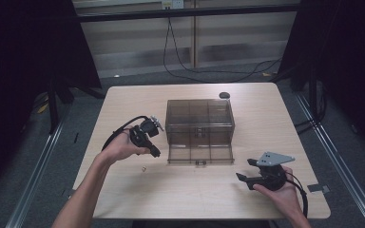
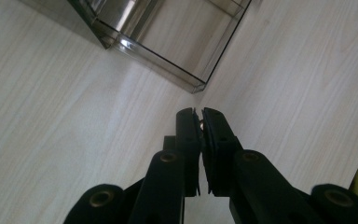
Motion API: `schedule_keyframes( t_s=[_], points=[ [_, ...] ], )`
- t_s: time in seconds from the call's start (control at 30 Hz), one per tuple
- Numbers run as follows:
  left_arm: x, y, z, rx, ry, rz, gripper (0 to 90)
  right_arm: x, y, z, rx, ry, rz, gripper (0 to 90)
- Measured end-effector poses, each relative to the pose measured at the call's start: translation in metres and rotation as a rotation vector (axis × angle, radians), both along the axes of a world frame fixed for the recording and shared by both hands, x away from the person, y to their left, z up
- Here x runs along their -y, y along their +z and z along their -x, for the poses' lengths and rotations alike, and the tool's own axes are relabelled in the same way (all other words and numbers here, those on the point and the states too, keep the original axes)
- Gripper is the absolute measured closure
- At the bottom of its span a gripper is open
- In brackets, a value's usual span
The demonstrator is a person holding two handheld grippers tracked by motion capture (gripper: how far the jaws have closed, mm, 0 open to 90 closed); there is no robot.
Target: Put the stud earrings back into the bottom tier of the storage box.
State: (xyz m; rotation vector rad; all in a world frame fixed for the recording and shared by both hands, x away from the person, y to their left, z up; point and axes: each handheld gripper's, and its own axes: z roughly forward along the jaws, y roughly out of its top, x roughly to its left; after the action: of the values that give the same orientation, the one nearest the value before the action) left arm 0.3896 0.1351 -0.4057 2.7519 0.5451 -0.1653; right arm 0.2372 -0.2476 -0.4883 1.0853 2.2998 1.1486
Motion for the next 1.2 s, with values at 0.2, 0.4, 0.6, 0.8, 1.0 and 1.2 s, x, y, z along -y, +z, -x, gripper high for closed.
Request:
schedule_keyframes(
  t_s=[0.2, 0.4, 0.6, 0.8, 1.0, 1.2],
  points=[
    [0.013, 0.004, -0.002, 0.002, -0.004, 0.004, 85.9, 0.000, 0.000, 0.000, -0.001, -0.002, 0.001, 27.7],
    [0.024, 0.006, -0.003, 0.008, -0.020, 0.001, 85.9, 0.000, 0.000, 0.000, 0.002, 0.004, -0.002, 27.1],
    [0.035, 0.009, -0.005, 0.009, -0.034, 0.004, 86.0, 0.001, 0.000, 0.001, -0.001, -0.003, -0.001, 26.9],
    [0.049, 0.007, -0.007, 0.001, -0.054, -0.004, 85.9, 0.001, 0.000, 0.001, 0.001, -0.001, 0.001, 26.6],
    [0.062, 0.007, -0.009, 0.003, -0.073, -0.010, 86.0, 0.002, 0.000, 0.001, 0.000, -0.002, 0.001, 26.4],
    [0.074, 0.005, -0.010, -0.013, -0.093, -0.015, 85.9, 0.002, 0.000, 0.001, 0.000, -0.002, 0.005, 26.4]
  ],
)
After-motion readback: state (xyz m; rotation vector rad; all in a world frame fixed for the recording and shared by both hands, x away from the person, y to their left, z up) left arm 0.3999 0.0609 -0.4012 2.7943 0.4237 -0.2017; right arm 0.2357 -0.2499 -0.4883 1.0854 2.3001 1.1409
